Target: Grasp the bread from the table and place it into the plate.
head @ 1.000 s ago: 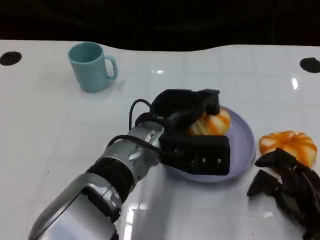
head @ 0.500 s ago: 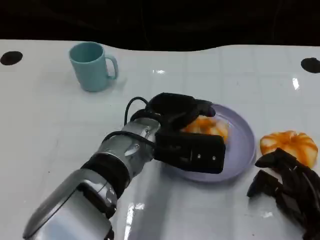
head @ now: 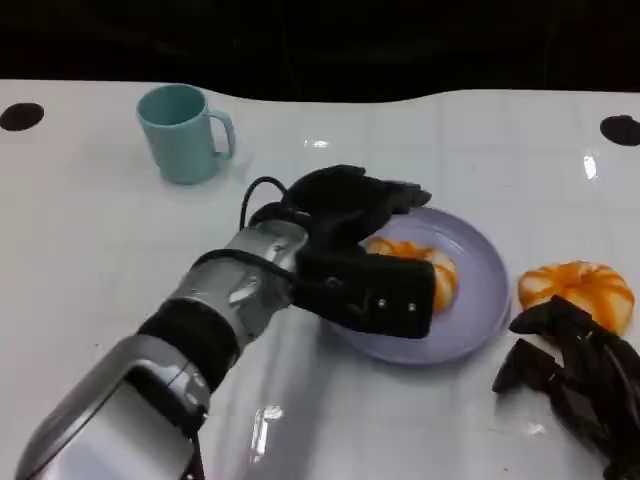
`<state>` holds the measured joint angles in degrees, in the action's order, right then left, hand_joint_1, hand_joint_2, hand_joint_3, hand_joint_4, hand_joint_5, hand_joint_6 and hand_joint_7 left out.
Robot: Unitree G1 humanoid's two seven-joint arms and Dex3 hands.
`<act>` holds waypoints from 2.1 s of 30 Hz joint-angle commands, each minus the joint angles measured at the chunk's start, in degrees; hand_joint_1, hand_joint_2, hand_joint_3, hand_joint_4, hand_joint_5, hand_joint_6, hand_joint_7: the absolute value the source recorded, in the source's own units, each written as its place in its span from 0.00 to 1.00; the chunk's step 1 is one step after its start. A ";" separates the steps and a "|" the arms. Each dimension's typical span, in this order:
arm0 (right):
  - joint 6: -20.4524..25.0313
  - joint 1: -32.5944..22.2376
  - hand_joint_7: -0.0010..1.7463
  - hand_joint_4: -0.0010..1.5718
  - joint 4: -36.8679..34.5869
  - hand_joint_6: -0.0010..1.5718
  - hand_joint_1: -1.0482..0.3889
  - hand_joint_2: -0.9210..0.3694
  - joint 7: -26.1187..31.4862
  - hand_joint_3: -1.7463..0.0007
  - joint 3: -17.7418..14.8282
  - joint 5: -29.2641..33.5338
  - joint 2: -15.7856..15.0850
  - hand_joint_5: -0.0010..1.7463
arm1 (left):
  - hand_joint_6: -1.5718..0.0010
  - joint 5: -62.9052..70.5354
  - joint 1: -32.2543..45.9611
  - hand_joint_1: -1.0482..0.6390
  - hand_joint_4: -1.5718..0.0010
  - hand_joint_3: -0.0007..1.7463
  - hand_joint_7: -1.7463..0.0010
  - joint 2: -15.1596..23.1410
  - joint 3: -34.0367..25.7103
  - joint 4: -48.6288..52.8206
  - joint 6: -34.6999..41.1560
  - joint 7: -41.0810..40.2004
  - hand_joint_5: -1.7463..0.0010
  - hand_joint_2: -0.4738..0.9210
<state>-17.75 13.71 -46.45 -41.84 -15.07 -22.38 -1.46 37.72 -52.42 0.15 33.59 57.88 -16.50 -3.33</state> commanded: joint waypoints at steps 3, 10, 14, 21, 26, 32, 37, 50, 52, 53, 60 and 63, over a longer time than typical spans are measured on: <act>1.27 -1.14 0.71 0.40 -0.54 0.38 0.36 0.00 -0.25 0.85 -0.68 -0.61 -0.89 0.91 | 0.75 -4.29 4.72 0.13 0.87 0.36 0.96 4.20 -3.87 -4.88 -4.78 1.64 0.76 1.00; 1.25 -0.85 0.69 0.41 -0.75 0.39 0.36 0.00 -0.06 0.86 -0.49 -0.42 -1.15 0.90 | 0.74 -23.05 16.55 0.20 0.81 0.29 0.97 5.25 -15.36 -13.10 -13.58 11.36 0.73 1.00; 0.60 -0.93 0.69 0.40 -0.65 0.38 0.36 0.00 0.29 0.86 -0.24 -0.07 -1.16 0.90 | 0.71 -37.23 23.56 0.22 0.75 0.26 0.96 2.62 -21.62 -18.57 -13.44 19.99 0.70 1.00; 0.73 -1.09 0.69 0.40 -0.46 0.39 0.36 0.00 0.03 0.86 -0.34 -0.42 -0.82 0.89 | 0.63 -60.14 34.30 0.26 0.63 0.24 0.95 -1.65 -29.43 -28.43 -5.24 36.20 0.57 1.00; 1.09 -1.33 0.69 0.40 0.05 0.38 0.36 0.00 -0.05 0.86 -0.30 -0.61 -0.63 0.90 | 0.54 -69.77 40.49 0.25 0.61 0.16 0.92 -1.81 -32.37 -37.24 8.66 41.24 0.44 1.00; 2.36 -1.48 0.66 0.42 0.57 0.40 0.36 0.00 0.32 0.88 -0.51 -1.17 -0.47 0.88 | 0.45 -78.41 47.36 0.26 0.59 0.21 0.84 -2.77 -36.40 -44.69 21.54 41.62 0.21 1.00; 2.69 -2.19 0.67 0.43 2.00 0.41 0.35 0.00 1.30 0.88 0.00 -0.66 -0.49 0.89 | 0.53 -79.70 51.76 0.27 0.56 0.24 0.40 -3.89 -37.91 -48.11 26.33 40.56 0.02 1.00; 2.76 -3.49 0.68 0.41 3.09 0.39 0.36 0.00 0.33 0.86 0.12 -0.87 -0.60 0.90 | 0.62 -78.38 54.22 0.29 0.48 0.22 0.02 -4.99 -40.77 -47.96 29.63 39.89 0.00 1.00; 2.48 -3.48 0.68 0.41 3.00 0.40 0.36 0.00 0.59 0.87 0.12 -0.65 -0.61 0.89 | 0.62 -78.05 54.19 0.29 0.48 0.23 0.01 -5.07 -40.85 -47.83 29.56 39.81 0.00 1.00; 2.26 -3.45 0.68 0.42 2.92 0.40 0.36 0.00 0.74 0.87 0.14 -0.52 -0.63 0.89 | 0.62 -77.87 54.16 0.29 0.48 0.23 0.01 -5.11 -40.91 -47.77 29.61 39.74 0.00 1.00; 2.25 -3.48 0.71 0.41 3.24 0.37 0.37 0.00 1.24 0.86 0.27 -0.18 -0.93 0.89 | 0.62 -77.00 52.92 0.28 0.47 0.20 0.00 -5.07 -41.00 -45.50 29.30 40.59 0.00 1.00; 2.26 -3.49 0.71 0.41 3.24 0.38 0.37 0.00 1.18 0.86 0.14 -0.40 -0.62 0.89 | 0.62 -76.54 52.61 0.28 0.47 0.21 0.00 -4.88 -41.12 -44.83 28.60 41.02 0.00 1.00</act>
<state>-15.43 11.28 -43.12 -40.97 -14.67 -22.78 -1.46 -39.67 0.79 -5.40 -6.91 12.38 13.07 36.70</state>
